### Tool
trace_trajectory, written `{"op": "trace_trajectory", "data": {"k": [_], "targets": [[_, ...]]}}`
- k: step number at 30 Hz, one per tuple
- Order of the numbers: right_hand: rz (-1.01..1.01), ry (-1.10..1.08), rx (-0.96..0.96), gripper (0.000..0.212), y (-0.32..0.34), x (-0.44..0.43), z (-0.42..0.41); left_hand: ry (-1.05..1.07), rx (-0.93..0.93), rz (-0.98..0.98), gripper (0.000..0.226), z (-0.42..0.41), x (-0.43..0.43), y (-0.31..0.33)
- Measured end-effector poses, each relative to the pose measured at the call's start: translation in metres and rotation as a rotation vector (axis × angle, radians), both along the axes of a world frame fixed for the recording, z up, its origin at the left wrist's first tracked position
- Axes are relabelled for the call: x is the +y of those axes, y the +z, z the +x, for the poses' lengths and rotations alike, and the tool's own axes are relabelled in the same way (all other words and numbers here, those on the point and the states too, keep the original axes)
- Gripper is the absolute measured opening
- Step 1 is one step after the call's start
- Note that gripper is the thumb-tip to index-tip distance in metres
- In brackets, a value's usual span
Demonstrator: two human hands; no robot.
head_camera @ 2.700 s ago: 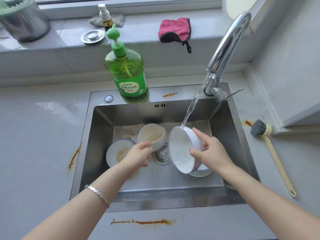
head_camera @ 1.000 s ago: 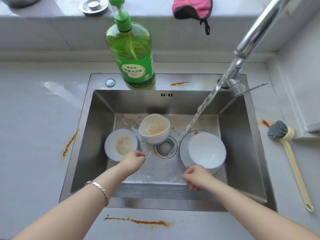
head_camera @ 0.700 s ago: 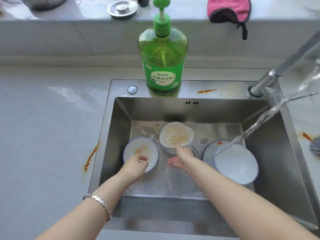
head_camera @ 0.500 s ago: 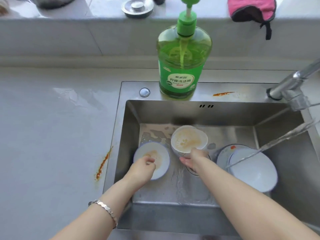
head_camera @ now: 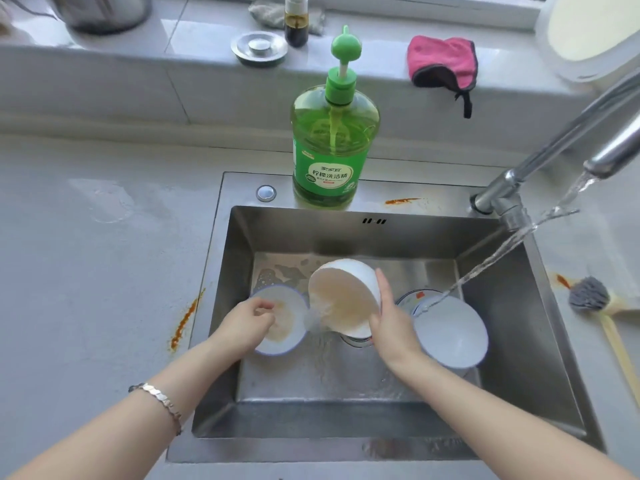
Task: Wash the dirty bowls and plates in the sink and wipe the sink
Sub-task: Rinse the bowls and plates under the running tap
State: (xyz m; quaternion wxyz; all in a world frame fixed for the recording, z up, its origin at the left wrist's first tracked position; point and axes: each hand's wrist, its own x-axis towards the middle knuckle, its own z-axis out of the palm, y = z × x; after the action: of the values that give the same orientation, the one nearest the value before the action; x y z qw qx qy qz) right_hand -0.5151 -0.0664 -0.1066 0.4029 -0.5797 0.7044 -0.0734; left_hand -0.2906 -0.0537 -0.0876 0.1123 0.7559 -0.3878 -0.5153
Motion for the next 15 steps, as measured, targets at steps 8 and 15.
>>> {"op": "trace_trajectory", "data": {"k": [8, 15], "targets": [[-0.423, 0.590, 0.179, 0.080, 0.060, 0.019, -0.038, 0.117, 0.058, -0.054, 0.032, -0.030, 0.022, 0.036], [-0.222, 0.381, 0.005, 0.080, 0.087, 0.026, -0.081, 0.224, 0.265, -0.075, 0.032, -0.077, 0.037, 0.053]]}}
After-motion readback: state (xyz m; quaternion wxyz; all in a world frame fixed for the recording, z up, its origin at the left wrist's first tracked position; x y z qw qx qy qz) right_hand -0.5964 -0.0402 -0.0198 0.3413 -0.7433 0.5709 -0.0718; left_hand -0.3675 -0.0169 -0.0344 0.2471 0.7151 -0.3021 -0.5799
